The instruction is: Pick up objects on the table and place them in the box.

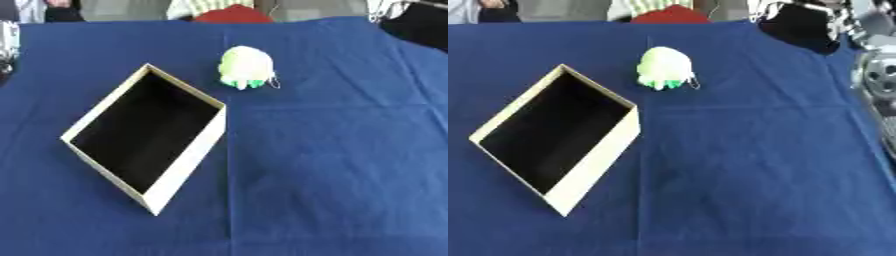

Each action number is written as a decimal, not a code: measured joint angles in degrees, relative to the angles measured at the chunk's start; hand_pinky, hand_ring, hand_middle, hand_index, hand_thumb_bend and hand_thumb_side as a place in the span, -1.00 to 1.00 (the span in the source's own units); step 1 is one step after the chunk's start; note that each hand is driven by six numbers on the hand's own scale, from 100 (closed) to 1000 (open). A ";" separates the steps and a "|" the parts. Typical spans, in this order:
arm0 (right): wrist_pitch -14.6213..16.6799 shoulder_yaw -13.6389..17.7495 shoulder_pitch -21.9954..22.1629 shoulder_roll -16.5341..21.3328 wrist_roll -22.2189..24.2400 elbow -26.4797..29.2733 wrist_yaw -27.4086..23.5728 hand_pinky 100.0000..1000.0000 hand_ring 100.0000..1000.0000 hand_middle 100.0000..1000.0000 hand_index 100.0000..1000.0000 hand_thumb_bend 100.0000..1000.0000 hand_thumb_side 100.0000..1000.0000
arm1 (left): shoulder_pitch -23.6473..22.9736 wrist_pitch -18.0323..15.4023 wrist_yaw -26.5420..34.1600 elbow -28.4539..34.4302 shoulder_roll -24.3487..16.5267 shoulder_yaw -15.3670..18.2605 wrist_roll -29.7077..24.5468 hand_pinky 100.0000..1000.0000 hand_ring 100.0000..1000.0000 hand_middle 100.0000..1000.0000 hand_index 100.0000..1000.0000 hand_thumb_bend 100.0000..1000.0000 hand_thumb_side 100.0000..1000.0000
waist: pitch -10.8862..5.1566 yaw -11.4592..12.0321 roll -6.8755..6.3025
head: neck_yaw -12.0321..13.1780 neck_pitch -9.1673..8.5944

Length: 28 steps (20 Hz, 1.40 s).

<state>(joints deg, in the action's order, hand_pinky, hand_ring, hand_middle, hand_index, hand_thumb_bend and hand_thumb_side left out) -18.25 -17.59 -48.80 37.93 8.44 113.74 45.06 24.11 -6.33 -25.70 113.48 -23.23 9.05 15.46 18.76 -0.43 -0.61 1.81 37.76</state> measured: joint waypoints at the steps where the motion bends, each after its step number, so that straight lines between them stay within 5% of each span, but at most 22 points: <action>1: -0.68 -1.05 -1.16 1.13 2.04 0.00 0.00 0.87 0.69 0.55 0.57 -1.00 -0.63 | -0.01 0.01 0.01 0.00 0.00 -0.01 -0.02 -0.07 0.21 0.06 0.51 -0.54 0.01 | 0.00 0.08 0.07 | -0.01 0.01; 7: -5.88 -7.29 -9.64 6.24 15.46 0.01 -0.26 0.87 0.78 0.58 0.59 -1.00 -0.42 | -0.18 -0.13 0.18 0.00 -0.01 -0.03 -0.29 -0.07 0.21 0.06 0.50 -0.54 0.01 | 0.00 -0.01 0.67 | -0.23 0.02; 18: -13.40 -13.34 -16.72 6.84 30.59 0.03 -2.37 0.86 0.86 0.66 0.67 -1.00 -0.01 | -0.44 0.01 0.42 0.00 -0.03 -0.04 -0.48 -0.07 0.21 0.06 0.50 -0.55 0.01 | -0.07 -0.11 0.70 | -0.17 -0.01; 25: -10.85 -17.46 -19.79 7.11 33.95 0.05 -3.17 0.88 0.94 0.70 0.70 -1.00 0.32 | -0.57 0.06 0.52 0.00 -0.06 -0.07 -0.59 -0.07 0.21 0.05 0.50 -0.55 0.02 | -0.20 -0.37 0.67 | -0.08 -0.05; 28: -10.15 -19.03 -20.21 7.11 34.65 0.05 -3.35 0.90 0.99 0.75 0.75 -1.00 0.62 | -0.60 0.03 0.56 0.00 -0.06 -0.24 -0.77 -0.07 0.22 0.05 0.50 -0.55 0.02 | -0.22 -0.50 0.67 | 0.00 -0.07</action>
<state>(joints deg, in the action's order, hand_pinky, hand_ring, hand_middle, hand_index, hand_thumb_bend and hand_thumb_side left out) -28.41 -36.62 -69.01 45.04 43.09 113.79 41.71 23.51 -6.31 -25.14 113.48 -23.29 8.81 14.70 18.54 -0.93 0.06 1.81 37.69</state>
